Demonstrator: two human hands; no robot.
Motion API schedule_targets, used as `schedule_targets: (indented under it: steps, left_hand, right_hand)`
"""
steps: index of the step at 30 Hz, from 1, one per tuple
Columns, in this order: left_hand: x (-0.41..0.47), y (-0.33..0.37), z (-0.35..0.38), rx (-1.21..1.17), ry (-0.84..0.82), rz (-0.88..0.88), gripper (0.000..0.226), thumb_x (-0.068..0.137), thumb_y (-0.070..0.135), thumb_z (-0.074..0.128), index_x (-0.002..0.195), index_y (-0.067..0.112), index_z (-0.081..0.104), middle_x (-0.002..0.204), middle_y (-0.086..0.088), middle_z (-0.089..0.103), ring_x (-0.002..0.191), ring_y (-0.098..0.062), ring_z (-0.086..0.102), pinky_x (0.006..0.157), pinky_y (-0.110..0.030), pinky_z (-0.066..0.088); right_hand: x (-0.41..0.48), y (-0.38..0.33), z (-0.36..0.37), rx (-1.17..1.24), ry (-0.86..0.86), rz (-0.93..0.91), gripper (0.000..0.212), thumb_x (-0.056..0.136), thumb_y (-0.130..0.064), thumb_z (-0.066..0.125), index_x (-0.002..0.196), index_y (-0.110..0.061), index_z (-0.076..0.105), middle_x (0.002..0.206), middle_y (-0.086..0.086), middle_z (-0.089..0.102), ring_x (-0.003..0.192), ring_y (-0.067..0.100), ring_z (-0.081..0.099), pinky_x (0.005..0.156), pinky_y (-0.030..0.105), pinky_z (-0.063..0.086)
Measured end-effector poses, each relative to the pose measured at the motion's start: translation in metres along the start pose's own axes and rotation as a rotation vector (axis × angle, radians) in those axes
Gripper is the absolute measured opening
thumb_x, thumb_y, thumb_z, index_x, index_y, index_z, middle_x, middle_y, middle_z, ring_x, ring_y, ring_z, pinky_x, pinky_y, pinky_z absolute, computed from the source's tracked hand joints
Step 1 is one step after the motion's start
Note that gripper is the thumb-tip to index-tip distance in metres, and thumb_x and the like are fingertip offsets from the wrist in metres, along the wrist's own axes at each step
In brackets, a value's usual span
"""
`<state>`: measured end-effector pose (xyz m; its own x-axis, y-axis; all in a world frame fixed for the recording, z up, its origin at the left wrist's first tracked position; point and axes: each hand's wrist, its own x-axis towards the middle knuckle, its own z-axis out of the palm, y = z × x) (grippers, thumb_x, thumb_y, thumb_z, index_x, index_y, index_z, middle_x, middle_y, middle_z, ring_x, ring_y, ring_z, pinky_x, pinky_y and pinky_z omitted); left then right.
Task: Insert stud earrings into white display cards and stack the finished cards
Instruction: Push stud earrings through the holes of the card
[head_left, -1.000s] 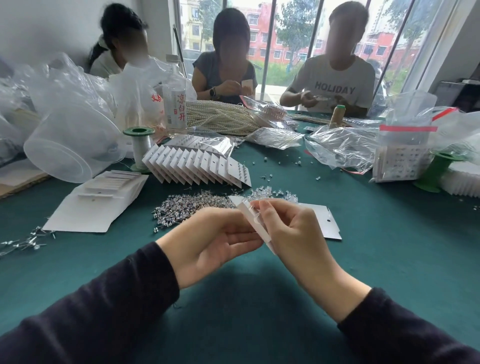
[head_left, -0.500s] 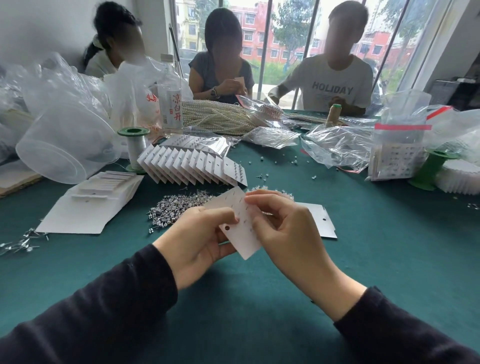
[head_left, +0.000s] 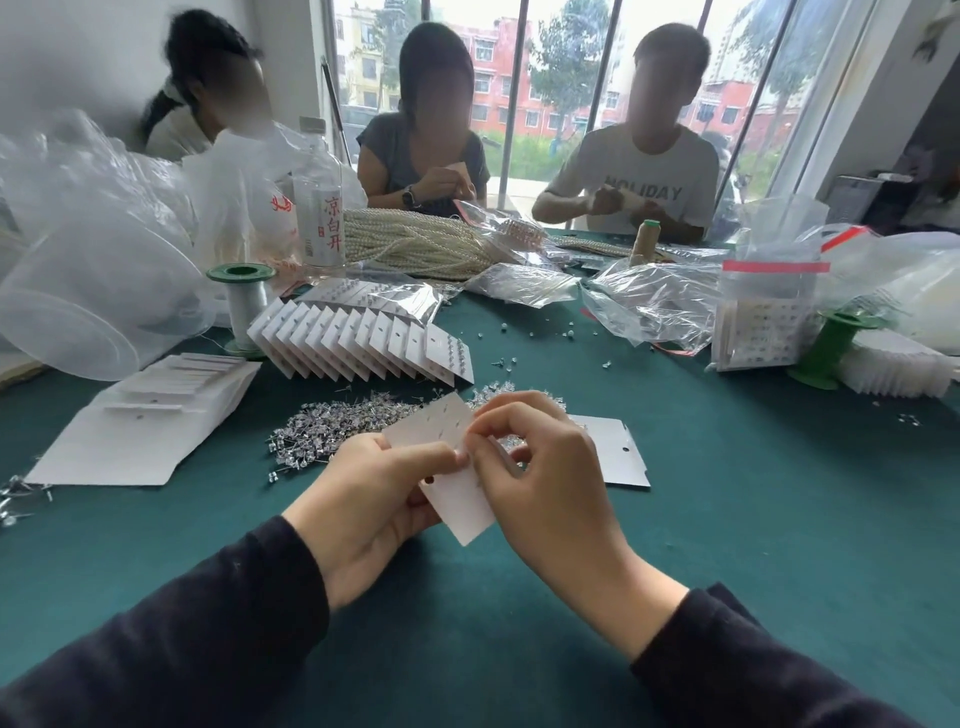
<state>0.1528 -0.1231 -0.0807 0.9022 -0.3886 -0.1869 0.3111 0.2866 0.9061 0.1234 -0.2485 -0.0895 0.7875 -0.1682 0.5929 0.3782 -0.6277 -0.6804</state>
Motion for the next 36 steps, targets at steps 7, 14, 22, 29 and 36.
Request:
schedule_targets:
  steps: [7,14,22,29,36]
  left_hand:
    - [0.005,0.002,-0.006,-0.007,0.129,-0.018,0.009,0.078,0.002,0.061,0.087,0.0,0.062,0.065,-0.009,0.069,0.056,-0.018,0.067,0.054,-0.028,0.055]
    - [0.001,0.009,-0.008,0.045,0.069,-0.085,0.029,0.068,0.003,0.067,0.096,-0.002,0.063,0.076,-0.013,0.072,0.062,-0.021,0.069,0.051,-0.027,0.056]
    - [0.003,0.011,-0.009,0.111,0.159,-0.056,0.019,0.074,0.0,0.066,0.093,0.001,0.062,0.065,-0.008,0.072,0.053,-0.017,0.068,0.043,-0.022,0.051]
    - [0.002,0.007,-0.006,0.194,0.184,-0.002,0.013,0.075,0.001,0.067,0.087,0.004,0.063,0.064,-0.005,0.073,0.056,-0.015,0.069,0.047,-0.023,0.055]
    - [-0.002,0.004,0.0,0.251,0.157,0.032,0.01,0.077,0.001,0.066,0.086,0.004,0.064,0.062,-0.002,0.072,0.053,-0.012,0.068,0.042,-0.018,0.049]
  right_hand:
    - [0.004,-0.002,-0.007,0.096,-0.138,0.017,0.014,0.083,-0.007,0.062,0.089,-0.014,0.073,0.097,-0.008,0.061,0.089,-0.002,0.055,0.064,0.012,0.044]
    - [0.009,0.0,-0.013,-0.02,-0.164,-0.018,0.02,0.084,-0.006,0.061,0.097,-0.015,0.072,0.098,-0.003,0.063,0.083,0.004,0.057,0.068,0.012,0.045]
    - [0.023,0.033,-0.033,-0.519,-0.355,0.152,0.016,0.08,-0.025,0.063,0.092,-0.02,0.07,0.089,0.0,0.06,0.087,0.017,0.054,0.073,0.023,0.034]
    - [0.028,0.04,-0.015,-0.493,-0.269,0.172,0.009,0.079,-0.015,0.056,0.079,-0.013,0.065,0.083,0.004,0.061,0.083,0.022,0.055,0.072,0.027,0.04]
    - [0.031,0.042,-0.015,-0.401,-0.292,0.243,0.007,0.078,-0.016,0.058,0.073,-0.021,0.058,0.08,-0.003,0.05,0.08,0.013,0.045,0.072,0.022,0.033]
